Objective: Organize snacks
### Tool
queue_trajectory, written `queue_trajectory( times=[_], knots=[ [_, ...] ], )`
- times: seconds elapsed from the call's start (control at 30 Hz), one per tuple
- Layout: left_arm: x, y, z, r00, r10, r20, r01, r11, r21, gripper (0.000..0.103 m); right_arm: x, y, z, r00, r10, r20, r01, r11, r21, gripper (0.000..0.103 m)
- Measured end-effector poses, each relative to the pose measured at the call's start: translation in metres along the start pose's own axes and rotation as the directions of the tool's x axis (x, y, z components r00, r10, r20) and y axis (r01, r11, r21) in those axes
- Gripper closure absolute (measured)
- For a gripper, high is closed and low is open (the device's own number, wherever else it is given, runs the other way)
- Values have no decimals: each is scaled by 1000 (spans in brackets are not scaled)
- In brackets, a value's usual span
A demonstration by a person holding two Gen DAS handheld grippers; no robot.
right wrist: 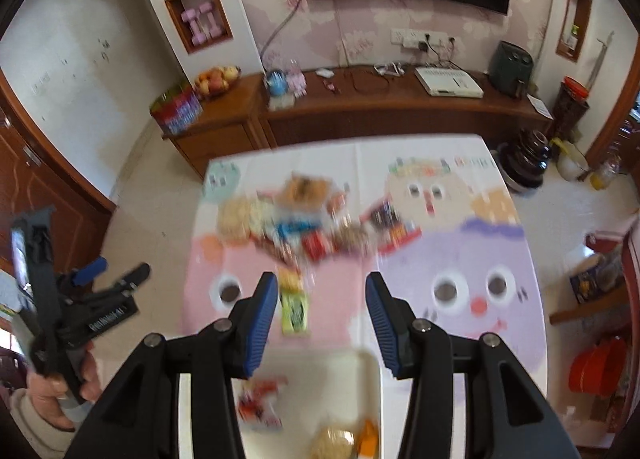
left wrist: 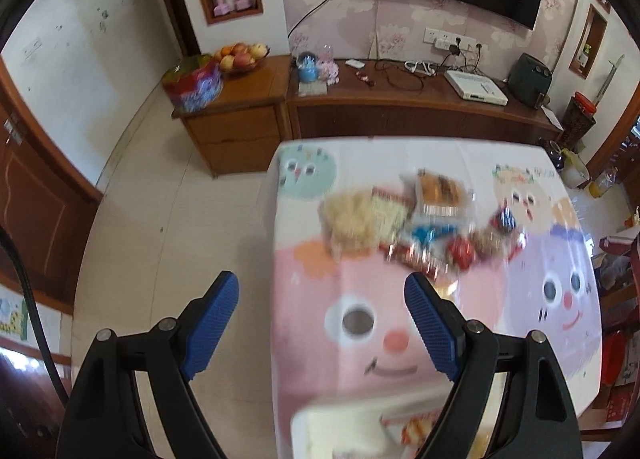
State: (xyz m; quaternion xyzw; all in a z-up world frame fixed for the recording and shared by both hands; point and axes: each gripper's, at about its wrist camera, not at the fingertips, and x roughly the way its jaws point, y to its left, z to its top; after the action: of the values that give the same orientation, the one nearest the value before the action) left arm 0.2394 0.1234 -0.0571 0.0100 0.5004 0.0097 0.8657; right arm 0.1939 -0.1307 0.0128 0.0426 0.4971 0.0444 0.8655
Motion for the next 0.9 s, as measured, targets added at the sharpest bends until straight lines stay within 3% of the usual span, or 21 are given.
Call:
queue_trajectory(
  times=[0.17,0.33,0.53,0.63,0.8,0.9],
  knots=[
    [27,-13,57,1000,11,12,-11,1000,14,19,21,-4,71,1000,4,22,-4,1000,5,52],
    [82,-25,88,999,1,-51,0,1000,4,19,89,-5,121,997,55,-49,-53,998,45,47],
    [155,-29,85,988,18,-153,-23,999,-28,19,187,6,124,976,76,-204,-64,996,66,44],
    [183,-29,77,981,35,-192,-44,998,-43,19,235,11,117,960,76,-271,-54,995,90,37],
    [219,-27,62,968,52,-244,-70,996,-62,19,281,12,105,937,79,-339,-31,989,144,33],
    [233,-24,56,964,45,-262,-69,994,-84,19,301,18,102,930,39,-365,7,992,123,30]
  ],
)
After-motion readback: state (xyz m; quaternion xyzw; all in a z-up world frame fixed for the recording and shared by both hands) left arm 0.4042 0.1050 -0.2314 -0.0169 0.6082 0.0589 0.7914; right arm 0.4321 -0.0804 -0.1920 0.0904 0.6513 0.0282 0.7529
